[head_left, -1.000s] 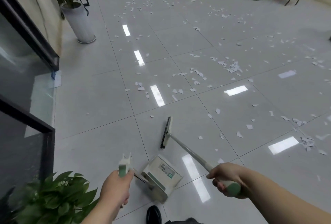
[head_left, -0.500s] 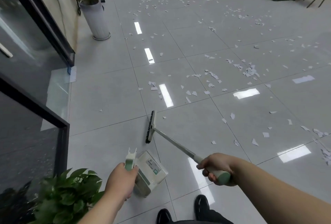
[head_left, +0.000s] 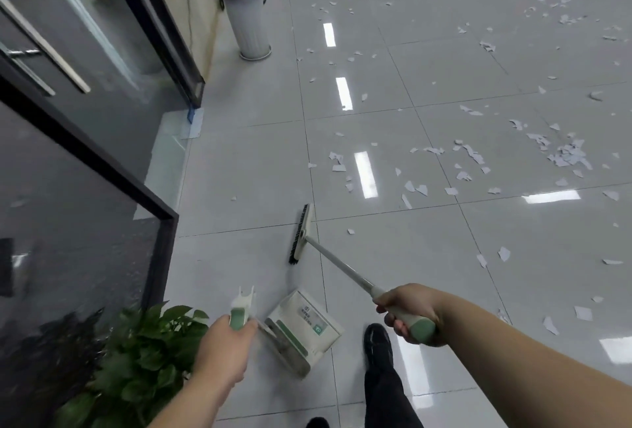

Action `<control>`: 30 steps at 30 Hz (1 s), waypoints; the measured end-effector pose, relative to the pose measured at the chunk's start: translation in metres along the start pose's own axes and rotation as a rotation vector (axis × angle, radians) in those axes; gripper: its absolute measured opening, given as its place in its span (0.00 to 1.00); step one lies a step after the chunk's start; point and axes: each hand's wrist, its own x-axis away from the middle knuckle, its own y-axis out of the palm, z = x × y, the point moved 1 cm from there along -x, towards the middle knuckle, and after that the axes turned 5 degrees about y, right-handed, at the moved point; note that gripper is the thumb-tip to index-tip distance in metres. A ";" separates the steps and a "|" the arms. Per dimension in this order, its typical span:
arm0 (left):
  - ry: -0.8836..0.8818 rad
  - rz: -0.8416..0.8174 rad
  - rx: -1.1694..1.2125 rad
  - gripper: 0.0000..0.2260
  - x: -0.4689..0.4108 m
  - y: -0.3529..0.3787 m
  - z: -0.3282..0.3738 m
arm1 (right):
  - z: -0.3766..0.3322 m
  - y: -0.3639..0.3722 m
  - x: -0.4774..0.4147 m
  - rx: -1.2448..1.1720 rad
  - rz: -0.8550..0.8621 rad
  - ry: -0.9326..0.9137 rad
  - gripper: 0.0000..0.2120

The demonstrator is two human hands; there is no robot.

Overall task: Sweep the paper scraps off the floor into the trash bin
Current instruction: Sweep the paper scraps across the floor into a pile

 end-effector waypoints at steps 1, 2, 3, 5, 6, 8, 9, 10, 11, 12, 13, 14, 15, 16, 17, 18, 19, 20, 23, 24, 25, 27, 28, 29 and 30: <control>-0.014 0.005 0.000 0.12 -0.003 0.005 0.009 | -0.014 -0.010 -0.004 0.008 -0.015 0.006 0.08; -0.029 0.010 -0.002 0.13 -0.007 0.011 0.019 | -0.026 -0.021 -0.007 0.013 -0.027 0.016 0.08; -0.044 0.014 -0.003 0.13 -0.010 0.017 0.029 | -0.038 -0.033 -0.011 0.021 -0.030 0.027 0.08; -0.058 0.021 0.001 0.14 -0.017 0.029 0.051 | -0.058 -0.058 -0.014 0.058 -0.012 0.048 0.08; -0.057 0.026 0.005 0.14 -0.021 0.035 0.063 | -0.066 -0.072 -0.016 0.082 -0.002 0.056 0.09; -0.060 0.029 0.017 0.15 -0.030 0.047 0.086 | -0.079 -0.103 -0.015 0.112 0.042 0.058 0.09; -0.063 0.030 0.009 0.15 -0.035 0.052 0.096 | -0.083 -0.119 -0.013 0.121 0.078 0.064 0.10; -0.068 0.033 0.001 0.15 -0.038 0.056 0.106 | -0.086 -0.138 -0.010 0.127 0.110 0.074 0.10; -0.069 0.035 0.002 0.15 -0.041 0.061 0.117 | -0.088 -0.159 -0.007 0.127 0.133 0.085 0.11; -0.063 0.036 0.003 0.16 -0.044 0.065 0.127 | -0.089 -0.181 -0.003 0.130 0.157 0.092 0.13; -0.051 0.038 -0.005 0.16 -0.047 0.069 0.137 | -0.090 -0.200 0.001 0.149 0.185 0.096 0.14; -0.035 0.044 -0.019 0.16 -0.049 0.073 0.147 | -0.091 -0.216 0.006 0.179 0.217 0.100 0.14; -0.023 0.048 -0.033 0.16 -0.051 0.076 0.157 | -0.093 -0.229 0.011 0.199 0.241 0.101 0.14; -0.013 0.048 -0.048 0.16 -0.053 0.078 0.166 | -0.095 -0.239 0.016 0.201 0.260 0.095 0.14; -0.002 0.046 -0.062 0.16 -0.054 0.081 0.175 | -0.098 -0.247 0.020 0.190 0.277 0.086 0.13; 0.012 0.043 -0.073 0.16 -0.056 0.083 0.183 | -0.101 -0.254 0.024 0.174 0.291 0.074 0.12; 0.028 0.041 -0.076 0.15 -0.057 0.085 0.190 | -0.105 -0.260 0.026 0.157 0.309 0.062 0.12; 0.041 0.042 -0.079 0.15 -0.058 0.086 0.197 | -0.109 -0.264 0.029 0.142 0.330 0.051 0.12; 0.072 0.044 -0.097 0.13 -0.064 0.084 0.209 | -0.121 -0.270 0.038 0.076 0.397 -0.008 0.10; 0.082 0.049 -0.105 0.12 -0.067 0.081 0.210 | -0.127 -0.269 0.042 0.064 0.412 -0.032 0.09; 0.091 0.052 -0.118 0.12 -0.070 0.079 0.211 | -0.133 -0.266 0.046 0.068 0.417 -0.053 0.07; 0.110 0.053 -0.140 0.10 -0.077 0.072 0.209 | -0.145 -0.256 0.053 0.077 0.400 -0.081 0.06; 0.113 0.054 -0.140 0.10 -0.081 0.068 0.206 | -0.152 -0.248 0.055 0.085 0.385 -0.089 0.06; 0.109 0.057 -0.136 0.09 -0.084 0.062 0.204 | -0.159 -0.239 0.056 0.102 0.372 -0.095 0.07; 0.103 0.062 -0.131 0.09 -0.088 0.057 0.201 | -0.168 -0.228 0.057 0.123 0.359 -0.103 0.08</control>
